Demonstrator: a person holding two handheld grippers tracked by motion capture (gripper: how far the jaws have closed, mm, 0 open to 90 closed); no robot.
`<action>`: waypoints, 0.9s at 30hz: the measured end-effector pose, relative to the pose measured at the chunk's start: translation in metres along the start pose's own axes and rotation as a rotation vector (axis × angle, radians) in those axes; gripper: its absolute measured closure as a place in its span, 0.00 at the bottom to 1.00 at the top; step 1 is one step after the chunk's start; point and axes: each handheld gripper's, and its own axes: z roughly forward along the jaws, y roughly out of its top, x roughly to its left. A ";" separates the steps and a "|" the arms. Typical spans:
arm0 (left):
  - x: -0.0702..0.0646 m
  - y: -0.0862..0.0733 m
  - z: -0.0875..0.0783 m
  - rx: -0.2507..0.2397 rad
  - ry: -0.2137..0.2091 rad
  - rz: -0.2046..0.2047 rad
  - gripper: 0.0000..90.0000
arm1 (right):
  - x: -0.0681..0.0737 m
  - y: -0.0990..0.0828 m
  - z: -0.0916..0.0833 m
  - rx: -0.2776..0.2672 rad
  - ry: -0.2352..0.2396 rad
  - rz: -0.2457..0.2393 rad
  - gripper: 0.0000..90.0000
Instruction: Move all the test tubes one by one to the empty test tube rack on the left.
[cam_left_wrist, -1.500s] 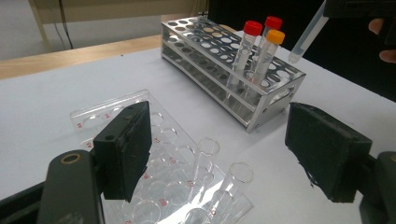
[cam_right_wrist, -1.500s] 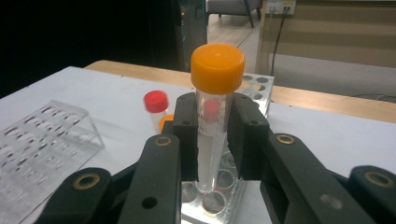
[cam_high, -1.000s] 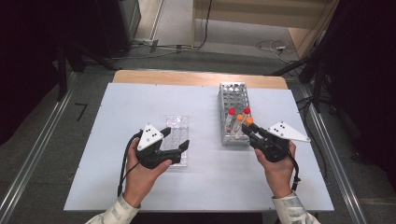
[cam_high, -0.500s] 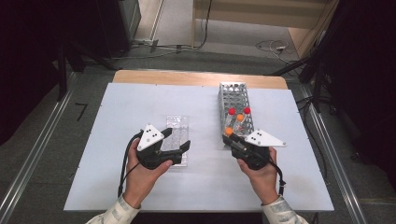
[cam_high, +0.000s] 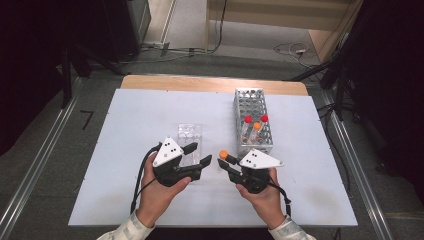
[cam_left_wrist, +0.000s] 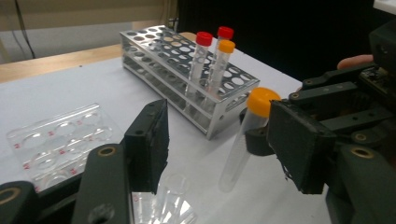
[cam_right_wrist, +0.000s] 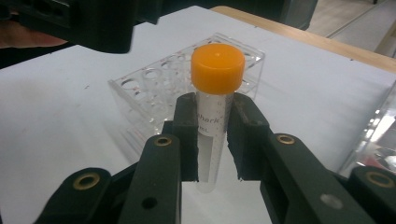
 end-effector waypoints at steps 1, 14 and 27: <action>-0.001 0.000 0.001 -0.004 -0.013 0.005 0.46 | 0.001 0.000 0.001 0.001 0.006 -0.004 0.79; -0.016 -0.002 0.007 0.015 -0.085 0.065 0.63 | 0.022 0.005 0.000 -0.002 0.073 -0.035 0.79; -0.015 0.000 0.003 0.026 -0.101 0.065 0.79 | 0.026 0.007 -0.002 -0.012 0.094 -0.032 0.71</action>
